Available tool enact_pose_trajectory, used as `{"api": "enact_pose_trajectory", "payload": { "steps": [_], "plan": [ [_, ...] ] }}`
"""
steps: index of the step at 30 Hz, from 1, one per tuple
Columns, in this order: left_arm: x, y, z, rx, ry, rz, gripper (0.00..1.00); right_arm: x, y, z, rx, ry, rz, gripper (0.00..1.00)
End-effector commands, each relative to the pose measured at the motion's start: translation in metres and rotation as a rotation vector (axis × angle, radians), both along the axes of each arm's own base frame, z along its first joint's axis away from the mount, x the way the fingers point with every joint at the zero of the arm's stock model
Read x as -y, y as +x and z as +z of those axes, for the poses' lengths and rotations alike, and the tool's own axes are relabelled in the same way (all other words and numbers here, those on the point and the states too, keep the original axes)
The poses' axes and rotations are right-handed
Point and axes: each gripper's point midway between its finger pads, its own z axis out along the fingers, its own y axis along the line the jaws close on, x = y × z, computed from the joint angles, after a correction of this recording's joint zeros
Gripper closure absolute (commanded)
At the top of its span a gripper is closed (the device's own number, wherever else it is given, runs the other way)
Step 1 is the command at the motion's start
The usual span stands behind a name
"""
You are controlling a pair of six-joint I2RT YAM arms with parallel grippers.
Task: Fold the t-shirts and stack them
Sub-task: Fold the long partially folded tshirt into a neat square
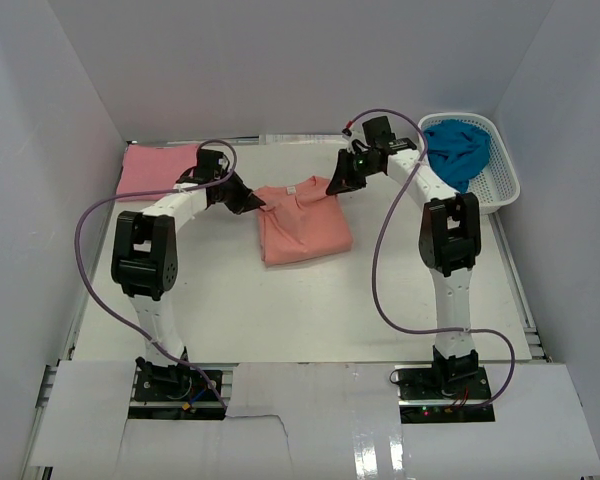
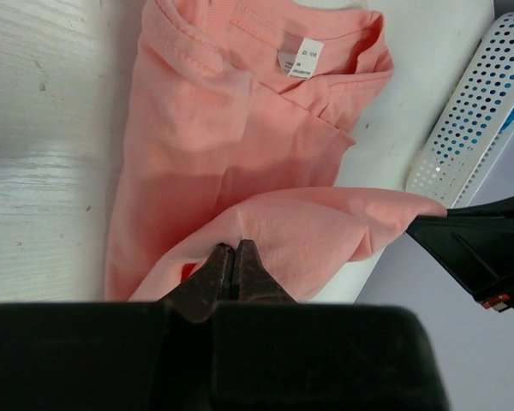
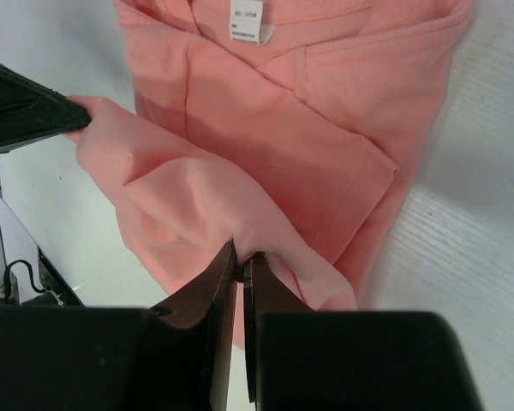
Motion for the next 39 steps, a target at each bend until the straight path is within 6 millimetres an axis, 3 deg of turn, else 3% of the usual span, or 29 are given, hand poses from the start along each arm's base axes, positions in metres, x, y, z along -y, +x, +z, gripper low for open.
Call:
{"api": "enact_pose_trajectory", "payload": {
  "steps": [1, 11, 23, 27, 29, 30, 31, 33, 34, 36, 37, 39],
  "plan": [
    [-0.006, 0.017, 0.026, 0.075, 0.004, 0.022, 1.0, -0.002, 0.02, 0.017, 0.054, 0.052, 0.012, 0.92],
    [-0.022, 0.032, 0.024, 0.074, 0.02, 0.077, 1.0, -0.005, 0.049, 0.013, 0.071, 0.104, 0.003, 0.92],
    [-0.036, 0.043, -0.009, 0.039, 0.085, 0.145, 1.0, -0.012, 0.067, -0.018, 0.096, 0.169, 0.014, 0.92],
    [-0.039, 0.049, -0.008, 0.074, 0.099, 0.15, 1.0, -0.011, 0.073, -0.025, 0.107, 0.162, -0.002, 0.84],
    [-0.04, 0.053, 0.001, 0.119, 0.099, 0.137, 0.73, -0.011, 0.076, -0.021, 0.127, 0.166, -0.003, 0.75],
    [-0.039, 0.055, 0.006, 0.145, 0.097, 0.136, 0.61, -0.011, 0.077, -0.019, 0.132, 0.165, -0.008, 0.65],
    [-0.042, 0.057, 0.014, 0.169, 0.108, 0.146, 0.39, -0.01, 0.079, -0.014, 0.152, 0.169, -0.011, 0.61],
    [-0.044, 0.062, 0.027, 0.206, 0.123, 0.15, 0.21, -0.01, 0.08, -0.005, 0.173, 0.174, -0.018, 0.5],
    [-0.048, 0.065, 0.04, 0.24, 0.141, 0.163, 0.07, -0.01, 0.081, 0.007, 0.202, 0.183, -0.015, 0.47],
    [-0.053, 0.067, 0.054, 0.278, 0.164, 0.179, 0.06, -0.009, 0.08, 0.015, 0.221, 0.183, -0.021, 0.39],
    [-0.055, 0.067, 0.062, 0.297, 0.171, 0.185, 0.06, -0.009, 0.076, 0.012, 0.212, 0.18, -0.019, 0.39],
    [-0.058, 0.064, 0.084, 0.36, 0.199, 0.183, 0.06, -0.008, 0.07, 0.024, 0.239, 0.189, -0.008, 0.39]
  ]
}}
